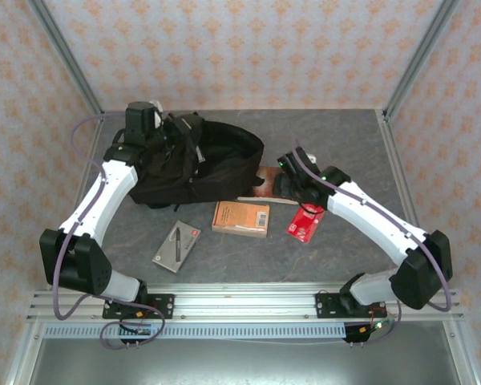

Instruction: Pack the student bag

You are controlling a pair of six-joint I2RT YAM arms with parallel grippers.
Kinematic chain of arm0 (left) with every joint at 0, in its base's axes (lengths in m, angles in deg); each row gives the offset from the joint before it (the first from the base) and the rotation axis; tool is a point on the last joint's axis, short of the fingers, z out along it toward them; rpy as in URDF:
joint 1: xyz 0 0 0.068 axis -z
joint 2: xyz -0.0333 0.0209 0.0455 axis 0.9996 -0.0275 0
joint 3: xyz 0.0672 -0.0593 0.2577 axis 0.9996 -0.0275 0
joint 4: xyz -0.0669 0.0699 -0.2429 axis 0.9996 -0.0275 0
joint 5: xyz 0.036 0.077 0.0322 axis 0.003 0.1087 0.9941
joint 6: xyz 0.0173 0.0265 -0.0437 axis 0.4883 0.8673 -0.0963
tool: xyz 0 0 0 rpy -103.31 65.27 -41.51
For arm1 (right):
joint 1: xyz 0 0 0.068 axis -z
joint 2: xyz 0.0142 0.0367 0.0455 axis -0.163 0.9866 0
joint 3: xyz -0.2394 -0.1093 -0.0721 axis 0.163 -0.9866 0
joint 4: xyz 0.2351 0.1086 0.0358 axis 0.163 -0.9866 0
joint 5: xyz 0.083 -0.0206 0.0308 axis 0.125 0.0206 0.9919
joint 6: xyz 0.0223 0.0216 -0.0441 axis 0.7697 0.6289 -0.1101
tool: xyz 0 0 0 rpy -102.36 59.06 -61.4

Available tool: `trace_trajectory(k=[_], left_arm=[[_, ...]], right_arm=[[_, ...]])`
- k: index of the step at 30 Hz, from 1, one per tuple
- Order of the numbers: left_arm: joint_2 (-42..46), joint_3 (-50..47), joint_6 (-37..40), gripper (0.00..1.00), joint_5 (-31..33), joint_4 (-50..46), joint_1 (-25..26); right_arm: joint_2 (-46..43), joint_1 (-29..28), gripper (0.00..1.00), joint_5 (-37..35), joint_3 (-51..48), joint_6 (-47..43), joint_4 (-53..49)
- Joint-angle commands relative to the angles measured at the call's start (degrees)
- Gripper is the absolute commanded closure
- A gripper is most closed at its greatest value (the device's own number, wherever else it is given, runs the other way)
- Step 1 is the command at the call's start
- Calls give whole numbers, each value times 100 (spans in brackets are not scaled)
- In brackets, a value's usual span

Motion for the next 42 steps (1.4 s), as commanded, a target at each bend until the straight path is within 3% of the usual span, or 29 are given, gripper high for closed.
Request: trace_trajectory(k=[1, 5, 7, 11, 15, 26, 32, 42], left_arm=[[397, -263, -118, 100, 165, 317, 36], [348, -278, 13, 100, 300, 272, 59], [268, -327, -64, 100, 166, 409, 56], [215, -491, -239, 100, 45, 692, 62], [144, -523, -424, 100, -116, 872, 66], [124, -606, -542, 100, -220, 1008, 66], [81, -615, -594, 100, -298, 1095, 110], [45, -565, -530, 100, -319, 1072, 191]], right_arm=[[-184, 351, 32, -339, -281, 367, -521], [-457, 1172, 32, 474, -964, 386, -7], [-610, 1847, 32, 1421, -1511, 454, 588], [-478, 2914, 32, 2659, -2277, 631, 1835], [176, 3433, 31, 2905, -2326, 479, 2397], [1464, 3893, 30, 3555, -2334, 465, 3255], [1623, 3880, 31, 4406, -2538, 653, 3946], [1426, 3764, 34, 4404, -2451, 545, 3838]])
